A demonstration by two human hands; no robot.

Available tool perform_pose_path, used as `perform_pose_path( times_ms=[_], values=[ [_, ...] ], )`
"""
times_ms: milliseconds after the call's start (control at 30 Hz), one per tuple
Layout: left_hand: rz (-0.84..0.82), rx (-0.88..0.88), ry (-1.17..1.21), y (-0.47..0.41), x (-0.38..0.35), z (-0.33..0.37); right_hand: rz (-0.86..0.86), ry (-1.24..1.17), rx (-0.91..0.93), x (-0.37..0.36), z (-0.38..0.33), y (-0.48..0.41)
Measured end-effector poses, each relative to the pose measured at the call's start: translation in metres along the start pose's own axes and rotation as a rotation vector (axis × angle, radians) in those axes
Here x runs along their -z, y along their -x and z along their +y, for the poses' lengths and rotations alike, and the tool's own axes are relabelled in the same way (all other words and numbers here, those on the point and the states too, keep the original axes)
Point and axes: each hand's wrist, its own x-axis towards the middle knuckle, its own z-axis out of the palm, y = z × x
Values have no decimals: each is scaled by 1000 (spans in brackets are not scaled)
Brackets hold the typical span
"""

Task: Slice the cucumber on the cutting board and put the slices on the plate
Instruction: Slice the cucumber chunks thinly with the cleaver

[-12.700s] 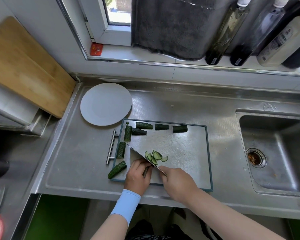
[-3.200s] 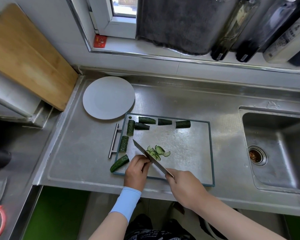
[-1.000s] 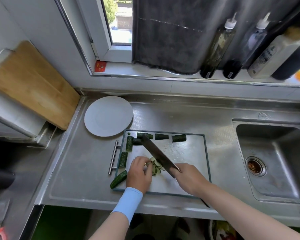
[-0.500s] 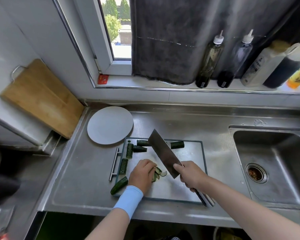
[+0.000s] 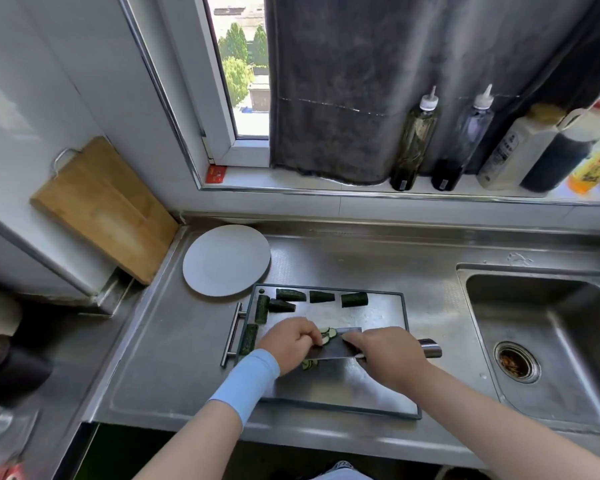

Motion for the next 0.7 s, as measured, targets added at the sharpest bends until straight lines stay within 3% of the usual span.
perform_pose_path(
  times_ms=[167, 333, 467, 600, 700],
  values=[
    [-88, -32, -146, -7, -9, 2, -24, 67, 12, -5, -3, -1],
    [-55, 17, -320, -14, -9, -5, -42, 72, 28, -5, -7, -5],
    [24, 49, -178, -14, -9, 3, -66, 79, 36, -3, -9, -7],
    [-71, 164, -271, -24, -7, 4, -82, 76, 28, -4, -10, -10],
    [-1, 236, -189, -29, -2, -2, -79, 76, 36, -1, -11, -11]
  ],
)
